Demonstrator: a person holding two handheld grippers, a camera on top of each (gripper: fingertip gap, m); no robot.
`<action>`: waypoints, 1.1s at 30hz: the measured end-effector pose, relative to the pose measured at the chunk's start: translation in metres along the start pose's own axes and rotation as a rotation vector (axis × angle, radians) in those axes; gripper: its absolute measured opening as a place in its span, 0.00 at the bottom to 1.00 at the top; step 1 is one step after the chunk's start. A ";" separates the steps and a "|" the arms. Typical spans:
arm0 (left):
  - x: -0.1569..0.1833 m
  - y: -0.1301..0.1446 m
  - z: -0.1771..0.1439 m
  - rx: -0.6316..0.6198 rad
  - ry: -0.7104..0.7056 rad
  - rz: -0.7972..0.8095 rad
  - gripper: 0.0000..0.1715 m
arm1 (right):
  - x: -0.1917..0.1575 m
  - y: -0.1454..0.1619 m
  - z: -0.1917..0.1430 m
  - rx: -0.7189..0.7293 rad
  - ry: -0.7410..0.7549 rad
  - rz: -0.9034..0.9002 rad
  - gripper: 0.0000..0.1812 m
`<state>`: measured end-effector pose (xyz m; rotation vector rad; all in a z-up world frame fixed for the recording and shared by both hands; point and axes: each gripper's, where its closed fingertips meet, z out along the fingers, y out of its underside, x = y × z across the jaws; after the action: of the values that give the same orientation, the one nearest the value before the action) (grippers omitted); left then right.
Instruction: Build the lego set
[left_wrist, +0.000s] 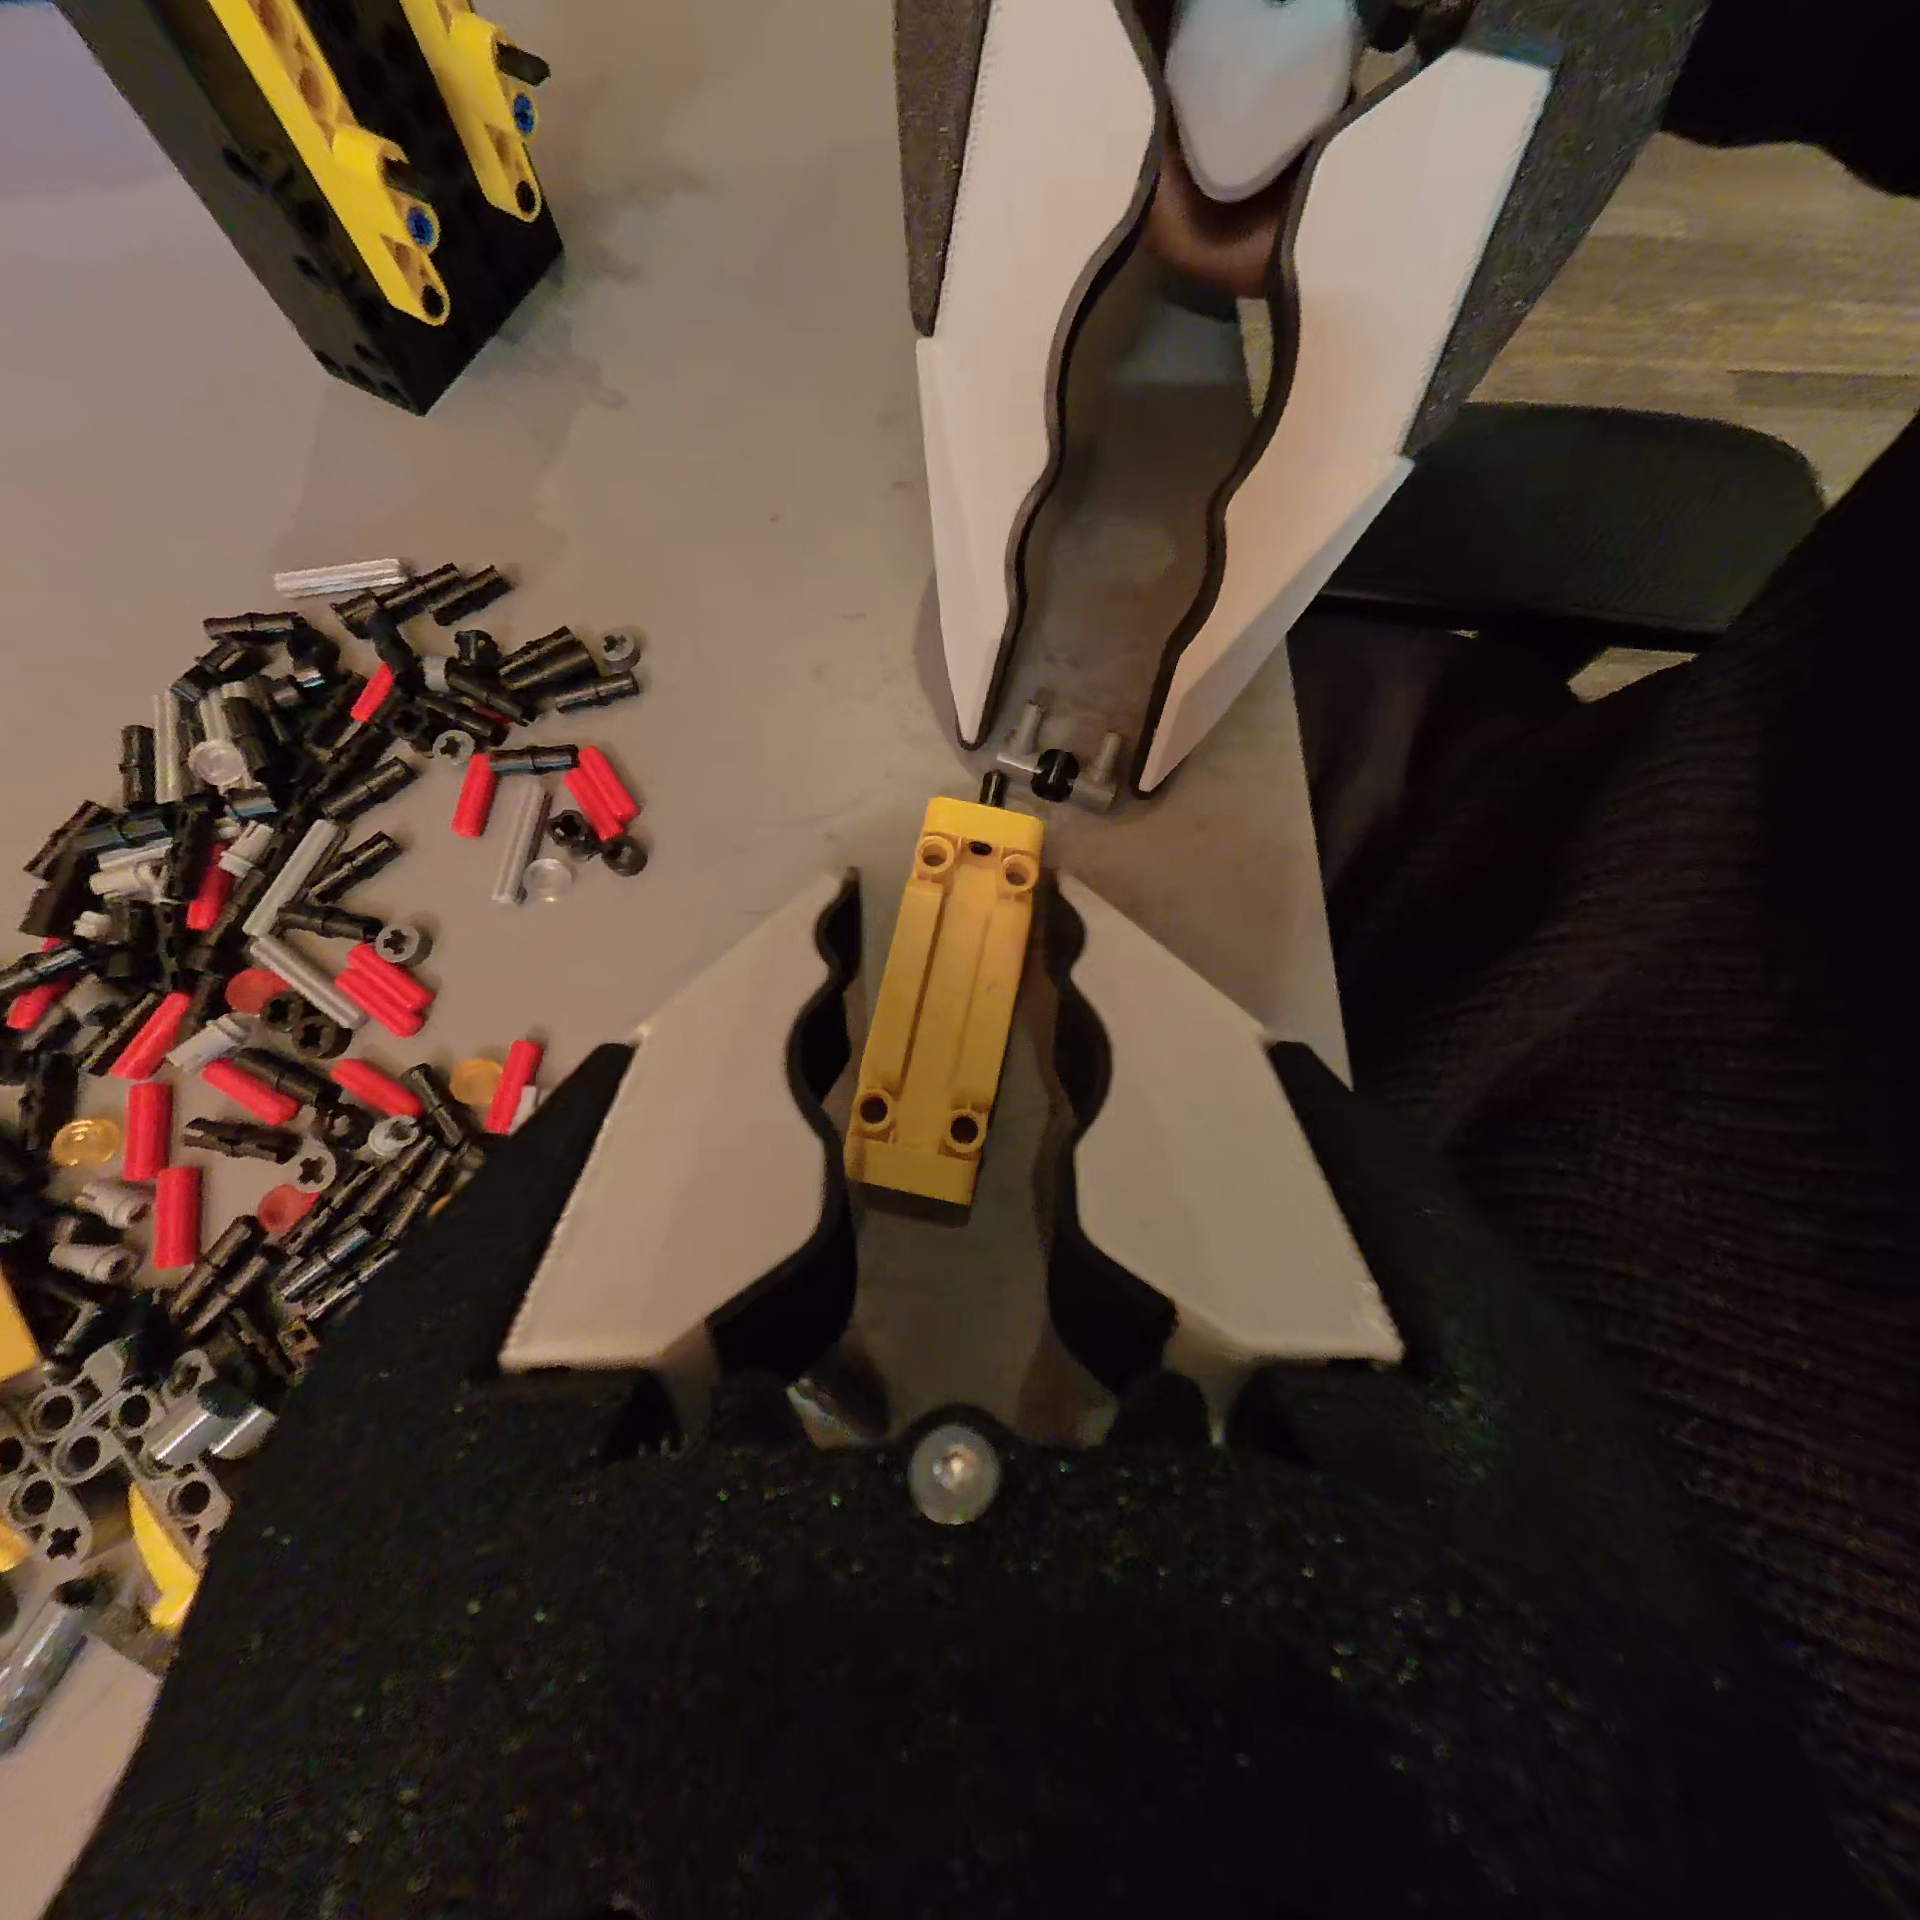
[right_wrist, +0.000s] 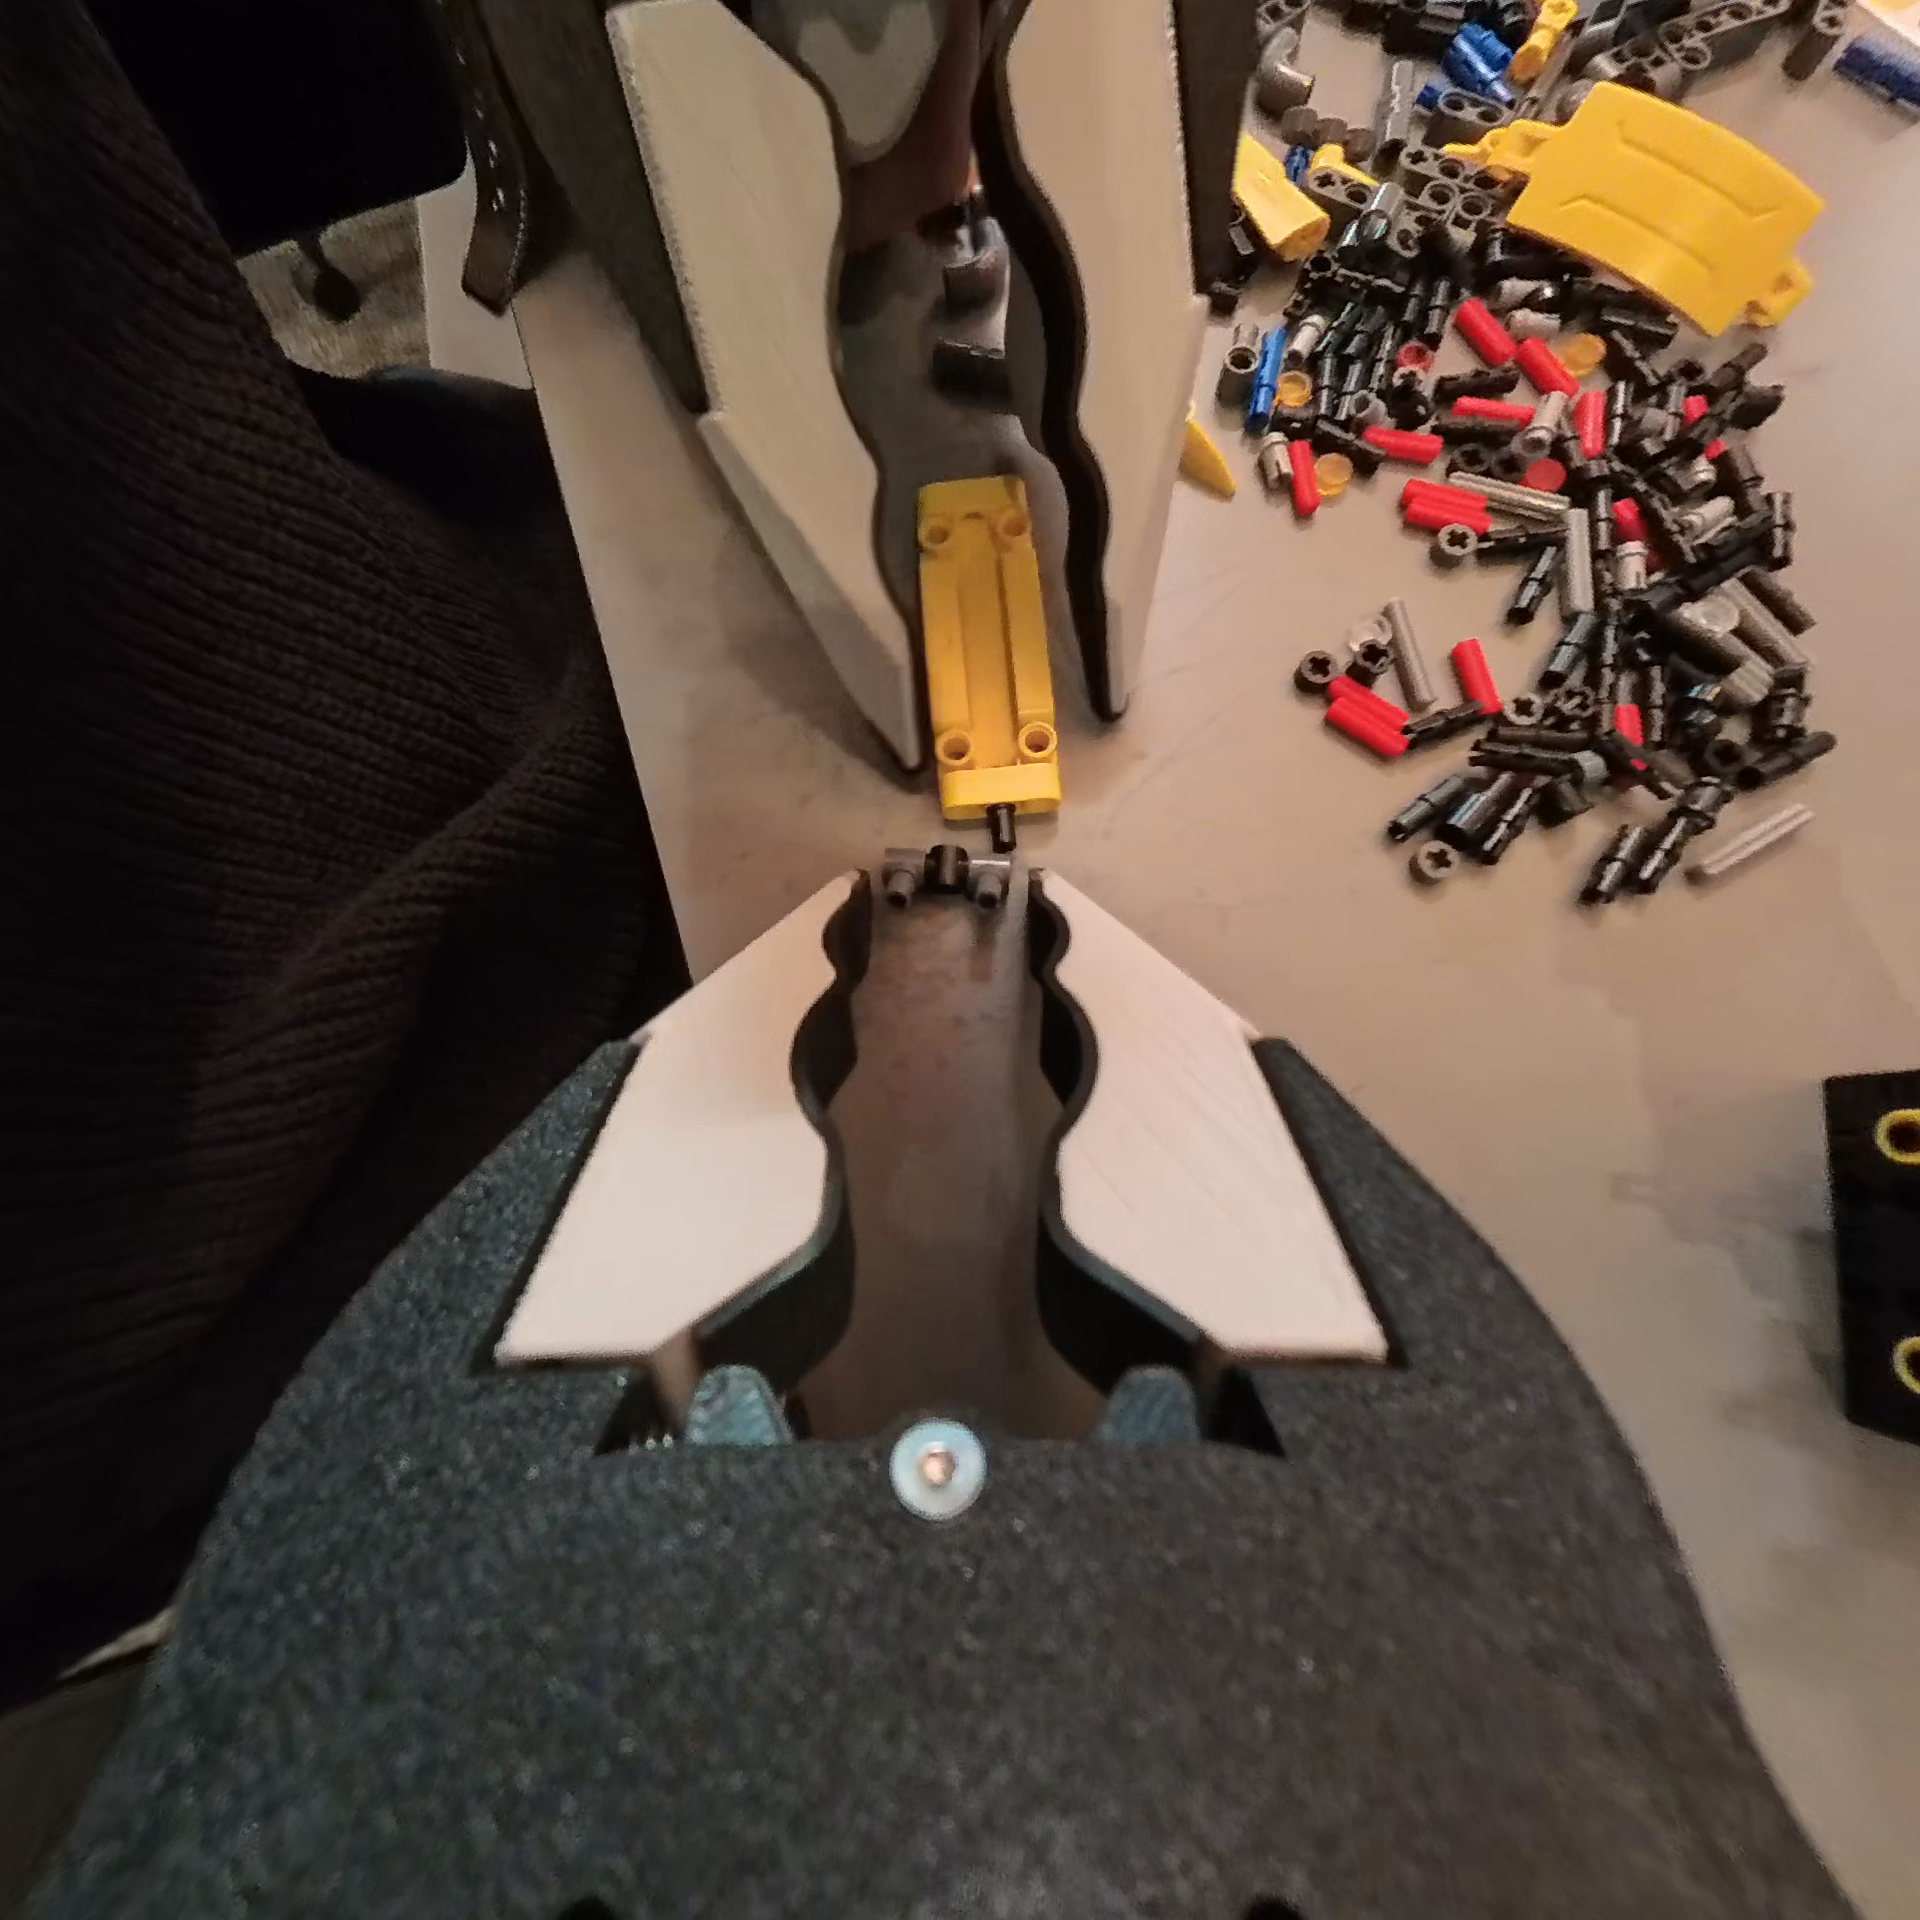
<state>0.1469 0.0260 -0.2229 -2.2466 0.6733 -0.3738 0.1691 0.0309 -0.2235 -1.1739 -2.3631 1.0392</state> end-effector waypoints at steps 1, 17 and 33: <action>-0.002 0.001 -0.001 -0.003 -0.017 0.009 0.15 | 0.000 0.000 0.000 0.006 0.008 0.013 0.17; 0.015 0.003 -0.001 -0.005 0.041 0.109 0.14 | 0.002 0.001 0.000 0.039 0.060 0.030 0.13; 0.021 0.004 -0.002 -0.006 0.079 0.126 0.14 | -0.007 0.000 0.001 0.048 0.005 -0.002 0.13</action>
<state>0.1621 0.0109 -0.2231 -2.1909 0.8539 -0.3994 0.1726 0.0248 -0.2237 -1.1556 -2.3223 1.0847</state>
